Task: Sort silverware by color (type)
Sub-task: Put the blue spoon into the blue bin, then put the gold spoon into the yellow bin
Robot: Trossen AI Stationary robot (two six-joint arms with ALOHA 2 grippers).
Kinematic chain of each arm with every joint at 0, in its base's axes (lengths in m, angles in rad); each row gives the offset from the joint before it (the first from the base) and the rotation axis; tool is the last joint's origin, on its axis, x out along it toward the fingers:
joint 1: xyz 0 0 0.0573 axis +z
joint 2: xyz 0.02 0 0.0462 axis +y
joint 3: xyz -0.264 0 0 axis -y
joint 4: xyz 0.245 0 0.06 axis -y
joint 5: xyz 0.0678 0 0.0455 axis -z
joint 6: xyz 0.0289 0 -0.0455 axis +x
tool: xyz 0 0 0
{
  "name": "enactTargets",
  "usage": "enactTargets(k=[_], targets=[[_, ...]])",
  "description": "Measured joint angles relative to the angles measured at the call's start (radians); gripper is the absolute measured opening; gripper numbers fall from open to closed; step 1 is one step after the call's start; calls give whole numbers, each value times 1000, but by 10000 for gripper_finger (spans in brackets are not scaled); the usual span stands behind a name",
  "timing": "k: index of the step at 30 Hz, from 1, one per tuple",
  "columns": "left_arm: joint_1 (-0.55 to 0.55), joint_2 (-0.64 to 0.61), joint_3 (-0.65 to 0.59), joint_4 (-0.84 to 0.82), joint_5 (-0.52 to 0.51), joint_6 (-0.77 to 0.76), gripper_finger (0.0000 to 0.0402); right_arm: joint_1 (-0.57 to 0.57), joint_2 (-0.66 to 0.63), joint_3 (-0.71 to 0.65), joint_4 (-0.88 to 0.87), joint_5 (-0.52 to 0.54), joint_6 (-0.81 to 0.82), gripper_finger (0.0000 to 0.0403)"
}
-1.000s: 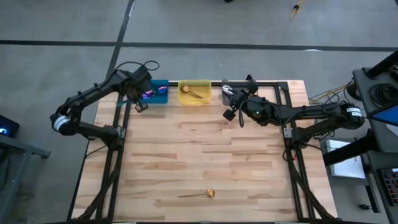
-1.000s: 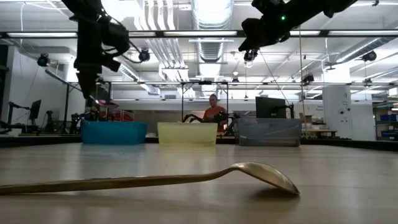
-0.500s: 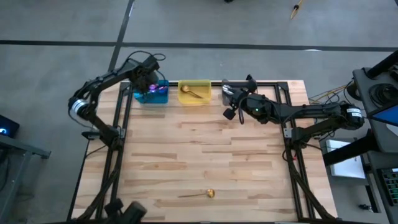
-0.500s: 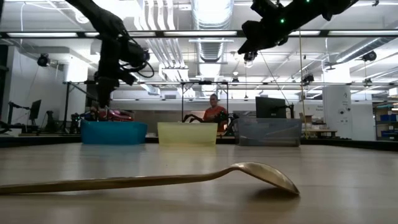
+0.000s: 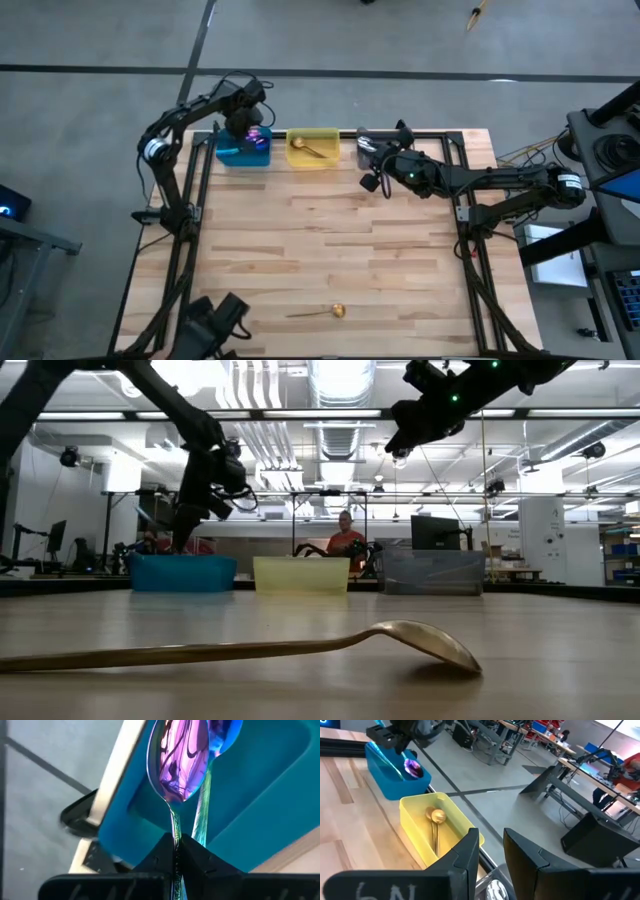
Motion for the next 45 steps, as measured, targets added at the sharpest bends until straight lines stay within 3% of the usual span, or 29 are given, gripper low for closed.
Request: enactTargets(k=[14,45], targets=[[4,109,2,29,45,-2,13,-18,0,0,-16,-1,3,79],[3,115,1,97,45,-38,18,-23,0,0,-17,-4,3,79]])
